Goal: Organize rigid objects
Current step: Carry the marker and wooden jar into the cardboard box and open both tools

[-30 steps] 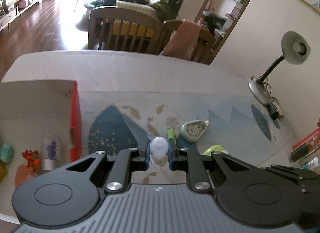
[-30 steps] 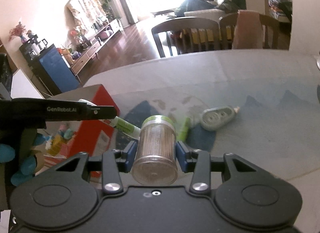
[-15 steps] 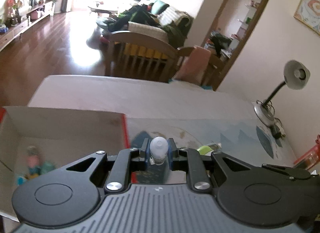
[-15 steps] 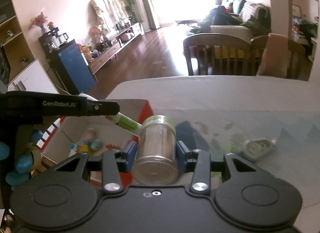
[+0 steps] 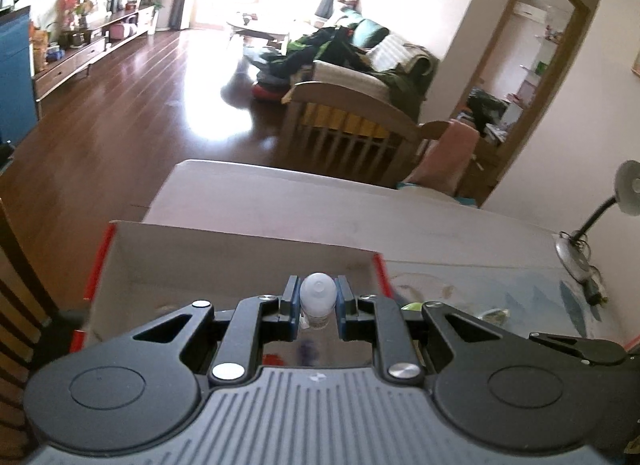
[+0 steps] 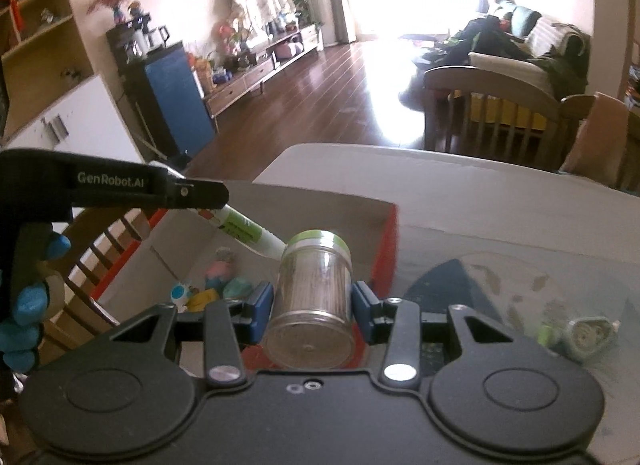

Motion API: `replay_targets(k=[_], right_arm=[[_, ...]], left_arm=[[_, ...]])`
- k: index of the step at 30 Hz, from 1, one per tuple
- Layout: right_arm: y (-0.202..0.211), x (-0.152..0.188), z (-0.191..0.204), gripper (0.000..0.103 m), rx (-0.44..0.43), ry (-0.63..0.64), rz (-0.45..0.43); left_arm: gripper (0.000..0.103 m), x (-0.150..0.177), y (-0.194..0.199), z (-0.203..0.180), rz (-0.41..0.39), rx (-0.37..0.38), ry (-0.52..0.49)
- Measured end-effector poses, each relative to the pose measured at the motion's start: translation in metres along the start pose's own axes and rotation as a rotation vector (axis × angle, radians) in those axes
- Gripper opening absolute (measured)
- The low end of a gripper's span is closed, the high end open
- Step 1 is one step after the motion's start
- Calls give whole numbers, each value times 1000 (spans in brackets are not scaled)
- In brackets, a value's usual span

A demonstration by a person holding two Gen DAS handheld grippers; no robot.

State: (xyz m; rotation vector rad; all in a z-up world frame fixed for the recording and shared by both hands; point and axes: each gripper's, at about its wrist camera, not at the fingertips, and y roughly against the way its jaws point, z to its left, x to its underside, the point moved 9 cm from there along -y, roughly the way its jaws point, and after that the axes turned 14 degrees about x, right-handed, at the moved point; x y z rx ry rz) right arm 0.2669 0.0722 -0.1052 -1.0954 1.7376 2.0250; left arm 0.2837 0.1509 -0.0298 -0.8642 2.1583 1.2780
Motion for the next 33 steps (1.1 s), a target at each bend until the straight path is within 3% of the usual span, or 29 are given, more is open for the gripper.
replay_targets(k=[9, 19, 33], right_arm=[[-44, 10, 40, 42, 40, 93, 68], [-88, 16, 57, 42, 83, 140, 120], [-96, 26, 61, 42, 94, 161, 155]], left_arm=[[17, 5, -8, 53, -2, -51, 29], [17, 16, -30, 79, 14, -69, 16], [17, 47, -34, 98, 72, -36, 73]])
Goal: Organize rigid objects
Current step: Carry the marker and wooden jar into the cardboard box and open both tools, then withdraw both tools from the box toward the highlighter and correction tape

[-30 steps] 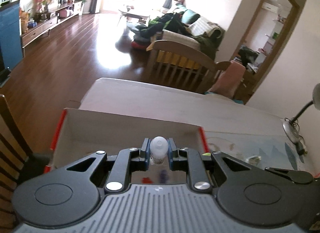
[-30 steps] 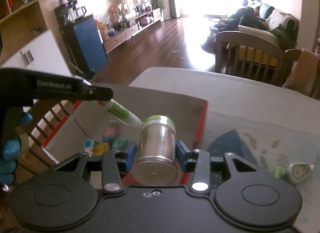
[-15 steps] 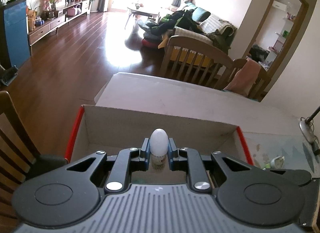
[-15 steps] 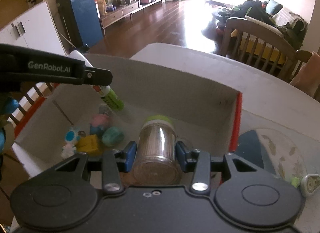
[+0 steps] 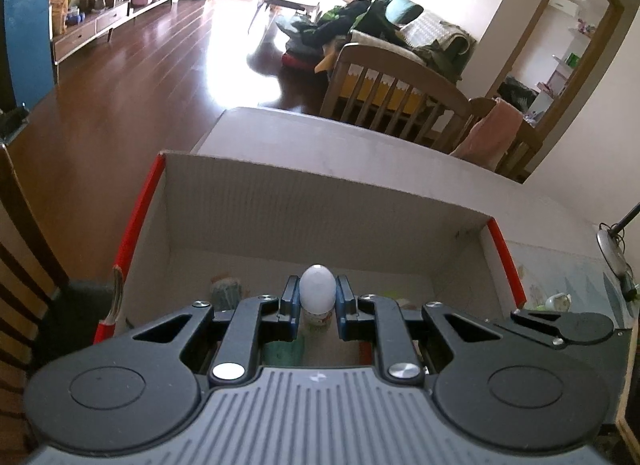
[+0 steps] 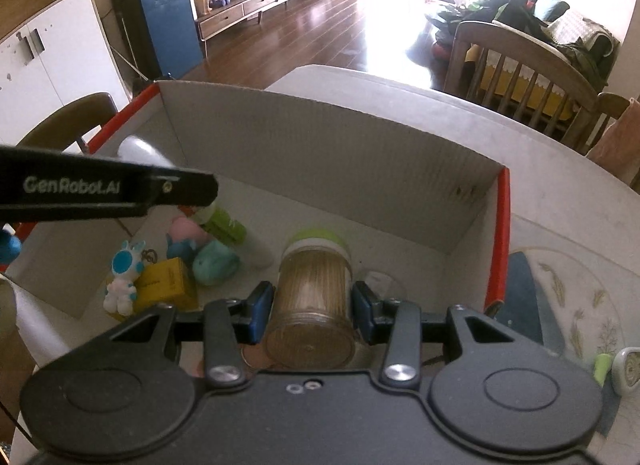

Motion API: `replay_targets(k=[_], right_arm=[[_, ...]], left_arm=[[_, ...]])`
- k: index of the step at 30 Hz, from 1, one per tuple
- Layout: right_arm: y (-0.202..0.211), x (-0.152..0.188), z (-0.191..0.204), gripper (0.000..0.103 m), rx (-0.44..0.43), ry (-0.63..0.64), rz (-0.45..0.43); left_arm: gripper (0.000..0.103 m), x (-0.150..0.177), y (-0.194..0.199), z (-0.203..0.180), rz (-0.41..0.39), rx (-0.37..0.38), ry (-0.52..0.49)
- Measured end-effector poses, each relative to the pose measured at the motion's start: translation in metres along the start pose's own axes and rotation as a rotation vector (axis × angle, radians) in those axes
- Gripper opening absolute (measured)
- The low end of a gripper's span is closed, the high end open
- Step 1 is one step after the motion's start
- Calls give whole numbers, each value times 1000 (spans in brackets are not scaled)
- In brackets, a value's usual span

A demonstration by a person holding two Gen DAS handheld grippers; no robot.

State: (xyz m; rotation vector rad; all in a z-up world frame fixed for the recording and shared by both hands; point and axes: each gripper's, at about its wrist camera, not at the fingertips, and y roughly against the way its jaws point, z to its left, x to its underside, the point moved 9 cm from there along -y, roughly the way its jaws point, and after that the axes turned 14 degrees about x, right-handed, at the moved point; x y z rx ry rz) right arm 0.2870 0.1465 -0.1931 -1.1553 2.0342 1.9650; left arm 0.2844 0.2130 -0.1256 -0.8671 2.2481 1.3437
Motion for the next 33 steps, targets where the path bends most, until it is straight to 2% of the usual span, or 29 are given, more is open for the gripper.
replay_targets(k=[4, 8, 14, 21, 33], right_arm=[[4, 4, 0, 42, 1, 8, 7], [10, 5, 0, 42, -9, 7, 17], [26, 11, -3, 44, -17, 9, -6], [54, 15, -14, 45, -61, -27, -38], [103, 15, -35, 50, -121, -71, -113]], left_arm=[[17, 13, 2, 0, 69, 3, 4], [17, 26, -6, -4, 150, -24, -12], [17, 37, -6, -6, 188, -40, -16], [17, 39, 4, -21, 175, -46, -61], [17, 39, 41, -64, 97, -44, -158]])
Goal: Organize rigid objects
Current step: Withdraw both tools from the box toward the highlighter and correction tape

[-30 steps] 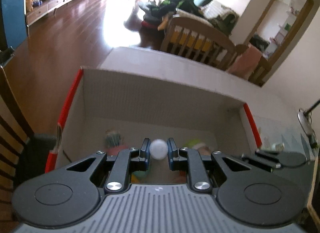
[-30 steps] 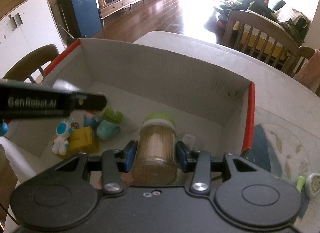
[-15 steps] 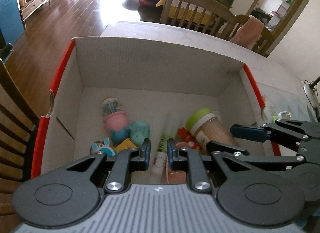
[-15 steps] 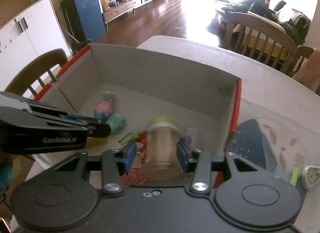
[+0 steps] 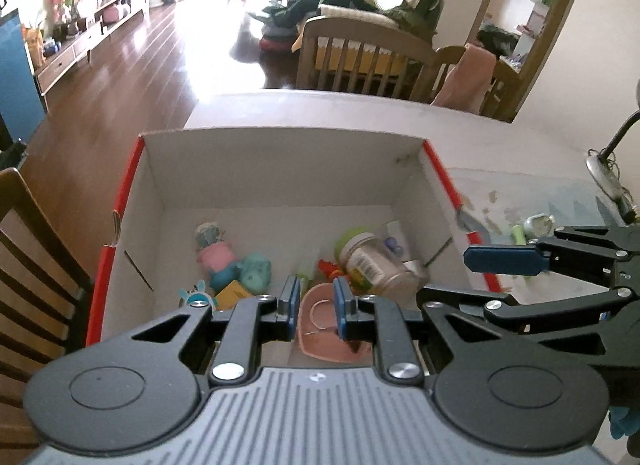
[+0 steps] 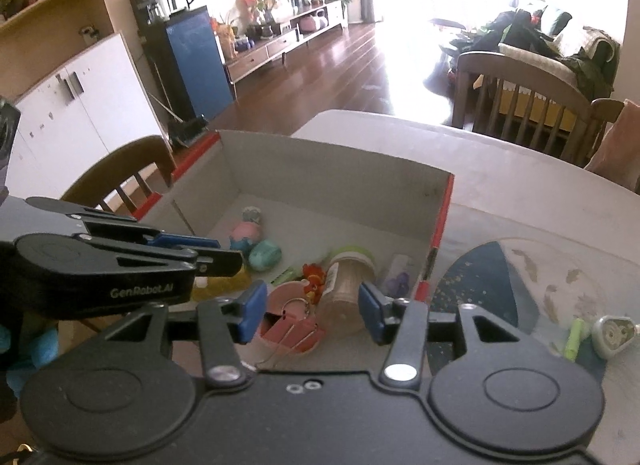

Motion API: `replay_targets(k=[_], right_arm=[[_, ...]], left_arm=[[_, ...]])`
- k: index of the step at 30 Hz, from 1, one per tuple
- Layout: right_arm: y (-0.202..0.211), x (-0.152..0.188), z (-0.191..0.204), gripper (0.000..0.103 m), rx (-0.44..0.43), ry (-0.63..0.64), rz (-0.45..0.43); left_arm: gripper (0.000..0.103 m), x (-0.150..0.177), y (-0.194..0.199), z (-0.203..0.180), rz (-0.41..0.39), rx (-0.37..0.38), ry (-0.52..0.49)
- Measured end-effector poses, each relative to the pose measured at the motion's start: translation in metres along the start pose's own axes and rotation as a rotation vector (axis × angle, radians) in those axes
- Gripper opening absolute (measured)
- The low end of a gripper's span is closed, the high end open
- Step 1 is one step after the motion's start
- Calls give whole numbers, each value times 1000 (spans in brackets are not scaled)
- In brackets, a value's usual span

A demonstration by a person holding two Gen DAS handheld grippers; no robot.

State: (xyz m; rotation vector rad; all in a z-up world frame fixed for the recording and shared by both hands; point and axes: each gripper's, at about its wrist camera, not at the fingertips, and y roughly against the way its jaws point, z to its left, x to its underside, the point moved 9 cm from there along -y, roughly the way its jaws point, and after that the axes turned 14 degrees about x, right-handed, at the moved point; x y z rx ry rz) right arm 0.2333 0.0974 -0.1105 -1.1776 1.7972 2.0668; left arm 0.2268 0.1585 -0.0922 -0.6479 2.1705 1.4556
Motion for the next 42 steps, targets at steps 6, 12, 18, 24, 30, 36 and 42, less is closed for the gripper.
replay_targets(k=[6, 12, 18, 24, 30, 36, 42], right_arm=[[21, 3, -13, 51, -14, -34, -32], [44, 6, -27, 62, -14, -66, -62], [65, 11, -46, 67, -12, -91, -106], [82, 19, -70, 76, 1, -112, -137], [95, 38, -106, 80, 17, -148, -145], [94, 61, -159, 83, 56, -228, -118], [88, 75, -207, 86, 111, -274, -99]], left_arm=[[17, -3, 13, -23, -31, 1, -35], [18, -3, 20, -45, -68, -3, -60], [18, -5, 21, -78, -91, 28, -88], [18, -5, 12, -113, -100, 69, -116], [41, -3, -2, -144, -98, 93, -125], [63, -1, -20, -177, -105, 114, -147], [71, -1, -48, -204, -84, 136, -144]])
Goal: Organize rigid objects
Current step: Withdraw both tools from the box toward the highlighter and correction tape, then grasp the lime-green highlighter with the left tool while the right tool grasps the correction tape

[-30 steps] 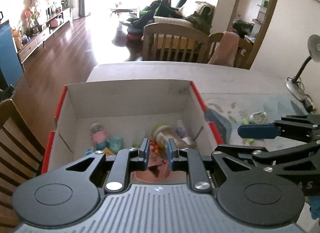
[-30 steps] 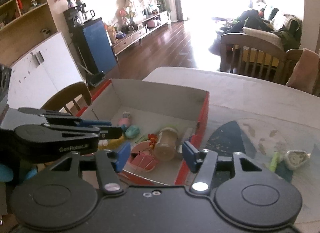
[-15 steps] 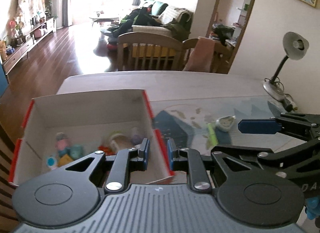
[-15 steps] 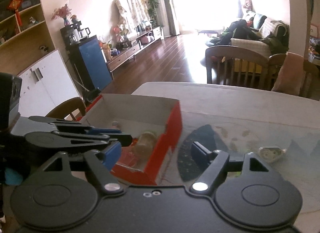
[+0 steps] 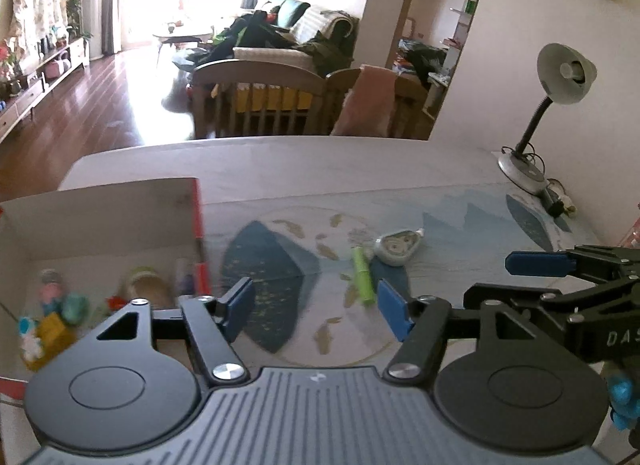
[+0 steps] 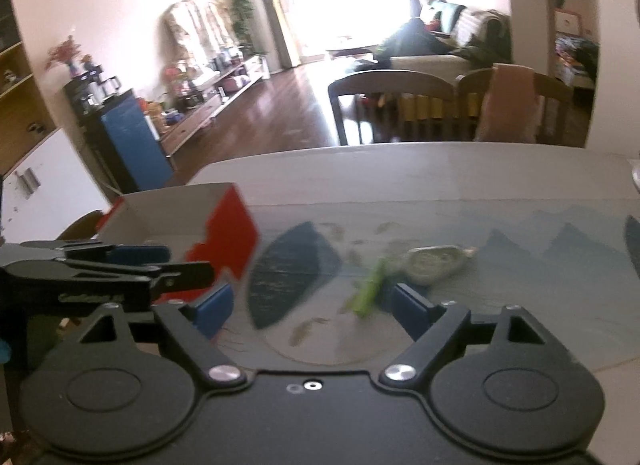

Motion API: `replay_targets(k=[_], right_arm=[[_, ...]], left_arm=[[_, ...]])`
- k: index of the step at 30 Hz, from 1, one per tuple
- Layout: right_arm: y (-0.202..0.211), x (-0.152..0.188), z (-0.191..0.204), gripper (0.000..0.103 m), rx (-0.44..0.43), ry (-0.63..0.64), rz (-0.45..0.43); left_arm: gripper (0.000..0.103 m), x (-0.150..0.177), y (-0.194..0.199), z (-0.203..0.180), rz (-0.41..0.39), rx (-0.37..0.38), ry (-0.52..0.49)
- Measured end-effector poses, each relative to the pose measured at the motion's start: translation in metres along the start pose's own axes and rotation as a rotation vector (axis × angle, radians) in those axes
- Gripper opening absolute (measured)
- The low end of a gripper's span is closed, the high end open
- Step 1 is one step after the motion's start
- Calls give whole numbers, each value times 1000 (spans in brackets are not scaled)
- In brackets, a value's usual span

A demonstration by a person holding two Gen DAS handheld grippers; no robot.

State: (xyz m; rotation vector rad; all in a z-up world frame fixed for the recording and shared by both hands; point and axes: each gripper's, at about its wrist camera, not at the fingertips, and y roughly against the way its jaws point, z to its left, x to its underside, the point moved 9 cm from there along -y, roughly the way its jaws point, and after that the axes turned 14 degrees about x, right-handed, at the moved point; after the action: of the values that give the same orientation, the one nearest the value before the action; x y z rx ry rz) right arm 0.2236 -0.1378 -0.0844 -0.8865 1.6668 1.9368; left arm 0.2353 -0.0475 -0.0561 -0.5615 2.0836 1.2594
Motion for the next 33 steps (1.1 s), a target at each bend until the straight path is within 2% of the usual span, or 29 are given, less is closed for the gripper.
replay_targets(k=[4, 7, 11, 14, 22, 24, 30, 33], right_arm=[[-14, -1, -31, 88, 41, -24, 12], [-31, -5, -52, 88, 74, -56, 30], [-57, -12, -73, 88, 122, -76, 50], [-78, -17, -82, 88, 153, -81, 68], [-141, -22, -92, 88, 233, -89, 143], [-156, -22, -92, 88, 250, -95, 163], [-197, -16, -91, 88, 315, -102, 226], [-213, -15, -95, 88, 349, -119, 250]], left_arm=[[74, 0, -23, -13, 13, 7, -12], [80, 0, -42, -20, 21, 5, -20], [80, 0, -68, -24, 35, 8, -30], [85, 2, -87, -24, 46, -4, -29], [90, 10, -136, -14, 87, 42, 19], [103, 12, -146, -10, 93, 40, 29], [103, 20, -172, 8, 133, 19, 81], [103, 22, -182, 14, 140, -24, 49]])
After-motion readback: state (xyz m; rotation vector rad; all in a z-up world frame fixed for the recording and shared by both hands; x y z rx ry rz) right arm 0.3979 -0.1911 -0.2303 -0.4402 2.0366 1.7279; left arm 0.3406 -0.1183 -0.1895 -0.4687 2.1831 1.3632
